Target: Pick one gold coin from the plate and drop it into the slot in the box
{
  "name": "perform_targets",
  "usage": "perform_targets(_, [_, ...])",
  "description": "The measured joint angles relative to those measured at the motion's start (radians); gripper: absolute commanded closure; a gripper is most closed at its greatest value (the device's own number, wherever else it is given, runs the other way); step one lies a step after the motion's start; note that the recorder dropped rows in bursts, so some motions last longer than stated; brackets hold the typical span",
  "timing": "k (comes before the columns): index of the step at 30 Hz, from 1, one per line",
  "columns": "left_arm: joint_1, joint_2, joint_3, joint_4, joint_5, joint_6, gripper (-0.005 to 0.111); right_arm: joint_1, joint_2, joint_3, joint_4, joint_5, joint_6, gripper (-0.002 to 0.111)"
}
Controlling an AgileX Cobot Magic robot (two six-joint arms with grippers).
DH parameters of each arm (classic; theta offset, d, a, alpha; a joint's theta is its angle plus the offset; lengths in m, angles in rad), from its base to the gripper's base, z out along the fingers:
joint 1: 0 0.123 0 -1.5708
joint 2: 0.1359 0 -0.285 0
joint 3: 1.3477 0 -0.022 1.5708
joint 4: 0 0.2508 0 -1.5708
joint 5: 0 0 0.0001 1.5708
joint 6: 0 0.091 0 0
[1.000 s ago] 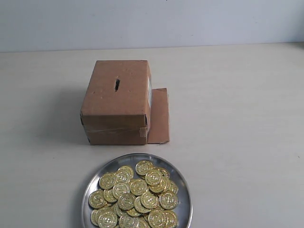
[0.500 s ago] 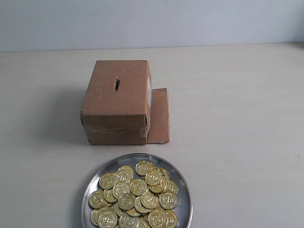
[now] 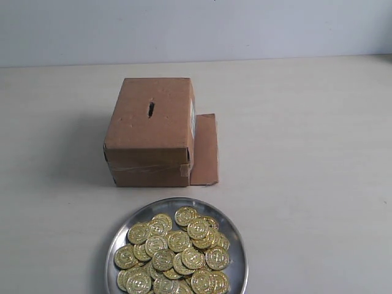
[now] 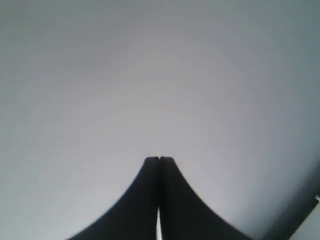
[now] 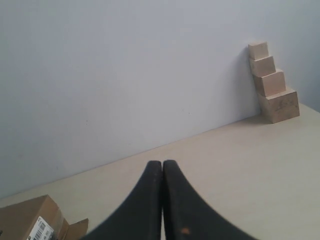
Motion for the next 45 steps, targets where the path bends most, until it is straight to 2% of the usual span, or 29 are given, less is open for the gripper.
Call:
perform_targets(7, [-0.030, 0.002, 0.103, -0.006, 0.114, 0.000, 0.107, 0.000, 0.000, 0.277, 0.023, -0.121, 0.000, 0.108])
perform_targets(12, [-0.030, 0.002, 0.106, -0.006, 0.181, 0.000, 0.107, 0.000, 0.000, 0.429, 0.051, -0.131, 0.000, 0.108])
perform_targets(17, [-0.030, 0.002, 0.106, -0.006, 0.225, 0.000, 0.107, 0.000, 0.000, 0.441, 0.069, -0.199, 0.002, 0.108])
perform_targets(29, [-0.030, 0.002, 0.106, -0.006, 0.254, 0.000, 0.107, 0.000, 0.000, 0.441, 0.083, -0.206, 0.007, 0.108])
perform_targets(33, [-0.030, 0.002, 0.106, -0.006, 0.285, 0.021, 0.107, 0.000, 0.000, 0.446, 0.146, -0.283, 0.011, 0.108])
perform_targets(36, [-0.030, 0.002, 0.107, 0.060, 0.306, 0.231, 0.107, 0.000, 0.000, 0.446, 0.163, -0.329, -0.006, 0.108])
perform_targets(38, [-0.030, 0.002, 0.107, 0.149, 0.306, 0.462, 0.107, 0.000, 0.000, 0.446, 0.141, -0.335, -0.082, 0.108])
perform_targets(42, [-0.030, 0.002, 0.107, 0.340, 0.306, 0.857, 0.107, 0.000, 0.000, 0.446, -0.033, -0.339, -0.317, 0.108])
perform_targets(45, [-0.030, 0.002, 0.107, 0.406, 0.340, 1.007, 0.107, 0.000, 0.000, 0.446, -0.159, -0.343, -0.444, 0.108])
